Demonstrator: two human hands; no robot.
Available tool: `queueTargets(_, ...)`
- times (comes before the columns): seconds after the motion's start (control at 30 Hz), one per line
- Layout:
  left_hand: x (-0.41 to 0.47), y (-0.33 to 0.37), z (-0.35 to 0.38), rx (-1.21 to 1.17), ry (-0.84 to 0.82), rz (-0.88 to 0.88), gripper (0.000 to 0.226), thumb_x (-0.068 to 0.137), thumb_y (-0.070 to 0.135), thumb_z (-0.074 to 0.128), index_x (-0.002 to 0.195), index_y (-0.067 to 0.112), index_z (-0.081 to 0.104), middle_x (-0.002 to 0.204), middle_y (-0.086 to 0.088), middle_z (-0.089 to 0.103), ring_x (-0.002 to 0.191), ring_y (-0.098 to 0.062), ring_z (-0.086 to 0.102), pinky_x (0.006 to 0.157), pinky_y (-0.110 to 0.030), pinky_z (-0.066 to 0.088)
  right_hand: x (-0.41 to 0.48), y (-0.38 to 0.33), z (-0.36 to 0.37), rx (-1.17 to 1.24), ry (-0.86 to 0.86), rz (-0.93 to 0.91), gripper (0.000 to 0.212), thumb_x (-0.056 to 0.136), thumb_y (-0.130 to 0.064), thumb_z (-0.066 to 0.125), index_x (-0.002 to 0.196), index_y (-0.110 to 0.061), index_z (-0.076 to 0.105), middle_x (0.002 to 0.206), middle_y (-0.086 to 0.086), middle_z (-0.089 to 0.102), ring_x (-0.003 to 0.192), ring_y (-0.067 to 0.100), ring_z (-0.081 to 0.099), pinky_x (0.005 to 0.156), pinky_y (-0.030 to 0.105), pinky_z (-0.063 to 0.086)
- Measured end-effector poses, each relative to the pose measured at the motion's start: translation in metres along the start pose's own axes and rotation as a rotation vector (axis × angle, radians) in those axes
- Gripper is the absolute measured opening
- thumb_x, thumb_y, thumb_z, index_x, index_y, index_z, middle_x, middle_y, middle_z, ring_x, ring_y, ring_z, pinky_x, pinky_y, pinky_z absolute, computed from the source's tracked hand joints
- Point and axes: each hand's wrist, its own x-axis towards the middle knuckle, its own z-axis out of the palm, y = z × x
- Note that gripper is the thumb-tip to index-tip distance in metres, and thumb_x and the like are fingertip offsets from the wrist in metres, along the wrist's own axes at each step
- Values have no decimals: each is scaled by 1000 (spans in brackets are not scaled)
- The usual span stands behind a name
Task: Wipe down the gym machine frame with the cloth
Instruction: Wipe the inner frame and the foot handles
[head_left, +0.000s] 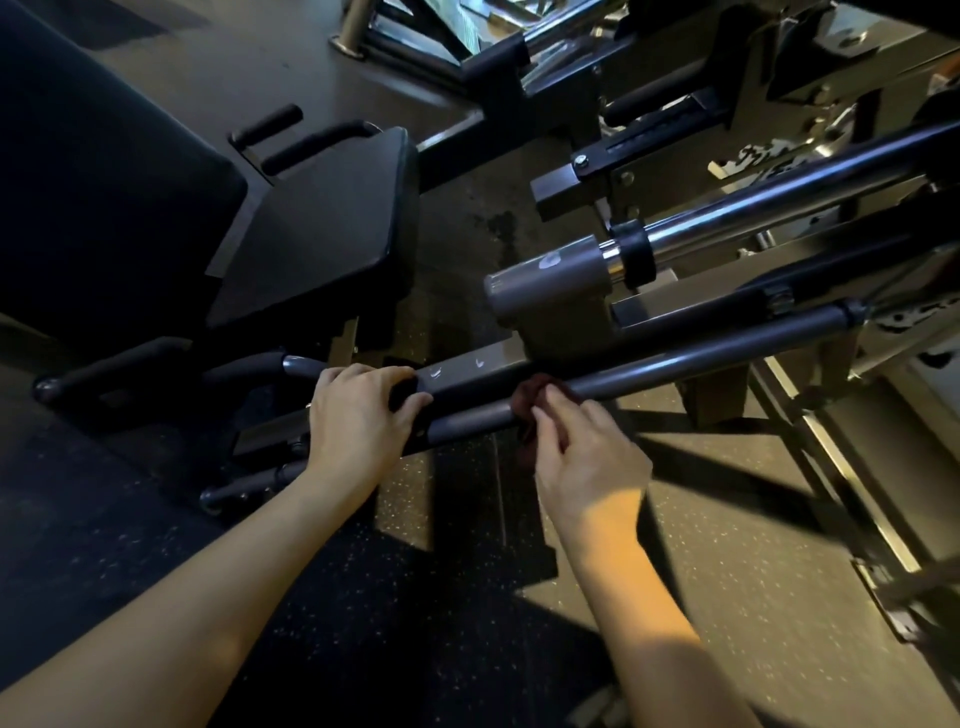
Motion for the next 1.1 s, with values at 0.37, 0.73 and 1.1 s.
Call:
queueTargets(0.37, -3, 4, -12, 73, -23, 86, 31, 95, 38, 67, 123, 26, 72, 107, -2, 73, 109, -19, 61, 100, -38, 37, -2, -14, -1, -14, -77, -60, 35, 99, -41, 52, 127, -30, 69, 96, -6, 66, 70, 14, 64, 65, 30, 55)
queueTargets(0.73, -45, -14, -46, -69, -146, -129, 36, 93, 33, 71, 128, 30, 68, 101, 12, 66, 96, -8, 62, 87, -32, 54, -24, -86, 33, 225, -361, -82, 36, 101, -37, 57, 136, -29, 62, 116, -10, 67, 100, 5, 65, 89, 26, 55)
queueTargets(1.1, -66, 20, -40, -568, -221, -137, 37, 90, 24, 77, 124, 33, 68, 113, 18, 65, 105, 5, 61, 90, -10, 49, -20, -63, -8, 788, -447, 403, 47, 87, -14, 77, 122, -31, 50, 107, -9, 63, 102, 5, 64, 88, 28, 57)
